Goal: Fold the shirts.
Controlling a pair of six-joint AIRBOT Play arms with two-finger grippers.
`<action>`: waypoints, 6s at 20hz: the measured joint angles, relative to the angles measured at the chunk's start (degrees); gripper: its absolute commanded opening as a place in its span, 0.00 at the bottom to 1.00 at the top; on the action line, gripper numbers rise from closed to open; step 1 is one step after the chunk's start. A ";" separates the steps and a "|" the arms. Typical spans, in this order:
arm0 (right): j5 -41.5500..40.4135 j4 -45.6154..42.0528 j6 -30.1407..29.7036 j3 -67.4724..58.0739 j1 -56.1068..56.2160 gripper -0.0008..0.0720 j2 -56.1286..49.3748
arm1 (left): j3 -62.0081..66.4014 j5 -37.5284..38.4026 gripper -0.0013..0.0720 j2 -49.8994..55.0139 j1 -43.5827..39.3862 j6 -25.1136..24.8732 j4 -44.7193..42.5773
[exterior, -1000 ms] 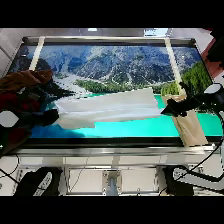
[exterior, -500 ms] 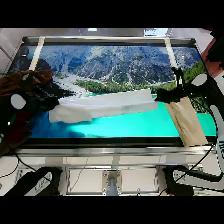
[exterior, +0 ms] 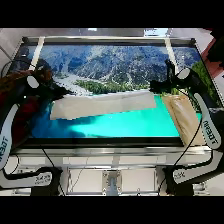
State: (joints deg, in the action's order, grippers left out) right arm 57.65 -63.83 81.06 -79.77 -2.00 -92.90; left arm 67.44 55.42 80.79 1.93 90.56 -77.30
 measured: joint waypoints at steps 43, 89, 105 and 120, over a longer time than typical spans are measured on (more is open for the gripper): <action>12.55 20.90 -14.21 -9.01 -12.26 0.72 -20.41 | 11.82 -16.79 0.56 5.70 -15.82 -34.10 13.79; -17.92 32.81 0.20 -36.35 43.25 0.63 -22.91 | 17.51 4.81 0.04 -1.14 -5.57 7.67 -33.62; 7.15 12.63 9.88 -31.58 22.80 0.81 -24.63 | 17.51 4.83 0.04 -1.62 -4.83 8.02 -32.35; 8.37 33.59 3.54 -28.83 24.81 0.74 -34.34 | 17.51 4.37 0.04 -1.62 -4.81 8.04 -31.47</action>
State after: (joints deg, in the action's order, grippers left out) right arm 66.02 -30.24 84.60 -108.60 22.81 -127.24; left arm 84.95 59.79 79.18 -2.87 98.61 -108.77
